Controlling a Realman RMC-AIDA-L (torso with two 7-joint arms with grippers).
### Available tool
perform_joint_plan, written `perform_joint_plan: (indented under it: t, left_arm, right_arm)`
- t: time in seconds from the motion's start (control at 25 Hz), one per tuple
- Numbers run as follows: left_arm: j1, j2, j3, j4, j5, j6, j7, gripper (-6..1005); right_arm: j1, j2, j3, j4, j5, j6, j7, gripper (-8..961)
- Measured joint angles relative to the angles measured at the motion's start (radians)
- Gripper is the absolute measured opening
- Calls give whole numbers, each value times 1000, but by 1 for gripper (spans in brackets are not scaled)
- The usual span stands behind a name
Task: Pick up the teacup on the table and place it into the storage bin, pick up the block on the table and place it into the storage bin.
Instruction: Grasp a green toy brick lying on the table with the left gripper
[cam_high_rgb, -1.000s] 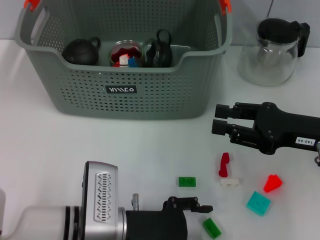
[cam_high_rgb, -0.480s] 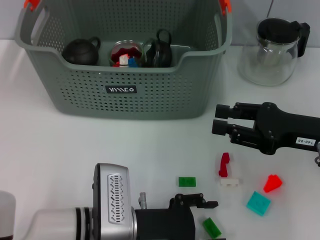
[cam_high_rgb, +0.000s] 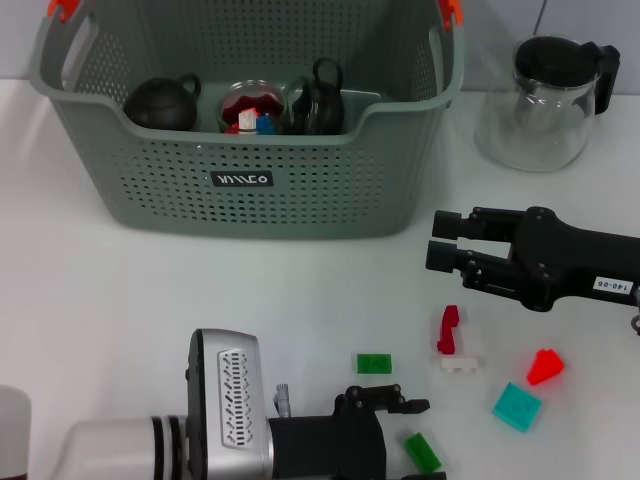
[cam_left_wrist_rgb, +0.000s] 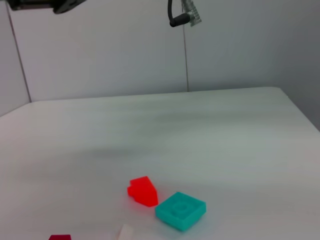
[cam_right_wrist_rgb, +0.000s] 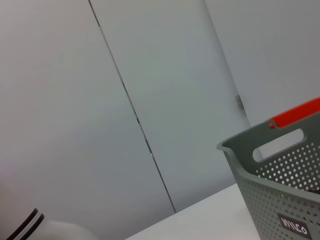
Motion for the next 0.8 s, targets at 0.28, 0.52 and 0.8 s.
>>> perform_joint_plan:
  t: [0.28,0.52,0.8]
  left_arm:
    - [15,2,-1,24,-1,3,-8,652]
    - [31,2,-11,41,-1,5,-19,641]
    - [33,0,-12,40,6,9,-36,629]
  right_arm:
    - [0,-1,0,0,0,-2,0,493]
    - [-1,-2,0,0,0,-4,2,494]
    - [4,0,0,0,-2,-5,2,494]
